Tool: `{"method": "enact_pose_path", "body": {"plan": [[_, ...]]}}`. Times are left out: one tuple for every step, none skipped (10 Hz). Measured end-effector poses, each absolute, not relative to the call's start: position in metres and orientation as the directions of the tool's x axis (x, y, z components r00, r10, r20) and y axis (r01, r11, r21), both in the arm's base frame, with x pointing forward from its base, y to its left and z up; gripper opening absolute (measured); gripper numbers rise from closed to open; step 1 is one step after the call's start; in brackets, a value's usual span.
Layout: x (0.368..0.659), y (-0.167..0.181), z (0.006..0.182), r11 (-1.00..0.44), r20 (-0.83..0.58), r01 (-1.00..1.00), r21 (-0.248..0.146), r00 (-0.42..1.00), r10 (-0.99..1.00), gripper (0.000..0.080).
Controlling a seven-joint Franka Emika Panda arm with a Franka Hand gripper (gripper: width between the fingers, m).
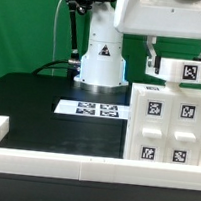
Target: Assemble cabinet
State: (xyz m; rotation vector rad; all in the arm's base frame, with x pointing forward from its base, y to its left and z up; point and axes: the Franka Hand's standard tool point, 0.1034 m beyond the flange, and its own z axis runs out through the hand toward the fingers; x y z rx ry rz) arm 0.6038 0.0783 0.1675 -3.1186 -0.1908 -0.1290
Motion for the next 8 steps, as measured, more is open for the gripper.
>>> {"method": "enact_pose_path", "body": {"plan": [[0.604,0.078,0.167,-0.992,0.083,0.122,-0.009,0.989,0.121,0.0563],[0.604,0.078,0.167,-0.992,0.082,0.122,-0.009,0.989,0.121,0.0563],[0.604,0.078,0.166,-0.992,0.083,0.123,-0.009,0.989,0.122,0.0563],[0.608,0.078,0.156,-0.992,0.113,0.124,-0.005,0.986,0.122,0.0563],[0.61,0.078,0.156,-0.992,0.13,0.124,-0.004,0.984,0.123,0.0563],[0.611,0.078,0.157,-0.992,0.136,0.124,-0.004,0.983,0.123,0.0563],[0.611,0.079,0.157,-0.992,0.137,0.124,-0.004,0.983,0.122,0.0563],[0.611,0.079,0.157,-0.992,0.137,0.124,-0.004,0.983,0.122,0.0563]]}}
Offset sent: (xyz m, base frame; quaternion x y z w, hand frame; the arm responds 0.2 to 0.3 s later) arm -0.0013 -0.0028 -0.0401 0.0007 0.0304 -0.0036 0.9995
